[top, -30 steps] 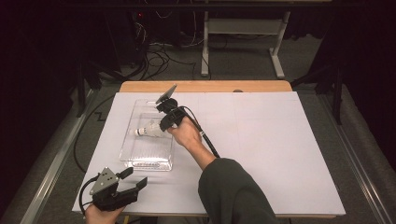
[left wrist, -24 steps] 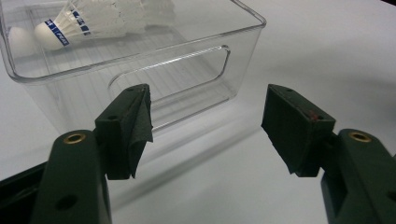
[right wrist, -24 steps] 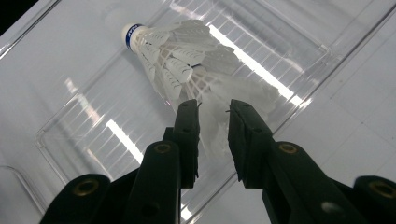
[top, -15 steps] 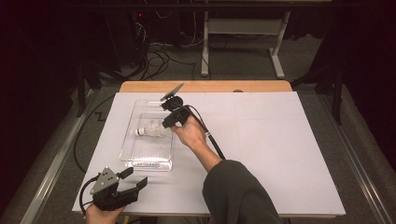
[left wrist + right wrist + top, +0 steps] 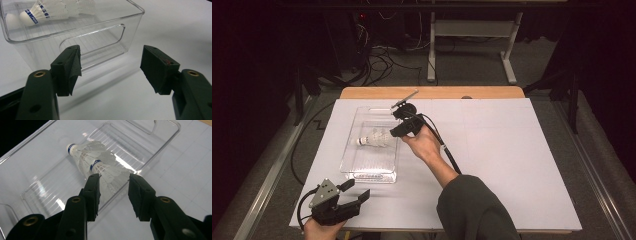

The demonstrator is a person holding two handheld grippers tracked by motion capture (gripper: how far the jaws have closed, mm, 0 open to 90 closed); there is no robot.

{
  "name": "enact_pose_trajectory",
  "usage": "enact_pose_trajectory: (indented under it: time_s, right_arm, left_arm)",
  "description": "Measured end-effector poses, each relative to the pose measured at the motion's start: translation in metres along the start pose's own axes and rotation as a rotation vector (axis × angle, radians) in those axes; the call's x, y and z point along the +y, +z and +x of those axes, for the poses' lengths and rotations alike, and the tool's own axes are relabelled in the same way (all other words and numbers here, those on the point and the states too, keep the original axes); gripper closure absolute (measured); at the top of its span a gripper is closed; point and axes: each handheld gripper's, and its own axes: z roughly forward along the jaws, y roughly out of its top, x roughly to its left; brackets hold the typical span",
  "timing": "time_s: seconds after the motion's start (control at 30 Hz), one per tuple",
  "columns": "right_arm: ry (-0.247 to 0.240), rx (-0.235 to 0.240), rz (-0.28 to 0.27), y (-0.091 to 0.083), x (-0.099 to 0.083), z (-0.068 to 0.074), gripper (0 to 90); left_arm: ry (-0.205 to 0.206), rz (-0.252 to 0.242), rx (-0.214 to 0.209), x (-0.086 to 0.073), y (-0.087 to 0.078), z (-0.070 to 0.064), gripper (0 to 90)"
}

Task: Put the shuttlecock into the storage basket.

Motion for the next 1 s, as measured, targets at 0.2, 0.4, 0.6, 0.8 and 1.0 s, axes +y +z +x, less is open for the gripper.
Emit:
enact_pose_trajectory:
  time_s: [0.2,0.4,0.6,0.8,1.0]
  right_arm:
    - [0.007,0.004,-0.044,-0.008,-0.009,-0.009,58.9]
    - [0.013,-0.01,-0.083,-0.018,-0.023,-0.019,57.9]
    - [0.02,-0.018,-0.102,-0.027,-0.034,-0.028,56.9]
    - [0.024,-0.028,-0.116,-0.034,-0.043,-0.034,56.5]
    - [0.035,-0.023,-0.134,-0.042,-0.053,-0.041,55.4]
  left_arm:
    - [0.001,0.003,0.002,0.0,0.0,0.001,33.4]
    - [-0.006,-0.001,0.002,0.0,0.001,0.001,33.4]
    - [-0.007,0.003,0.003,0.0,0.002,0.001,33.4]
    - [-0.014,0.0,0.006,0.0,0.001,0.002,33.4]
    - [-0.016,-0.001,0.008,0.0,0.001,0.002,33.4]
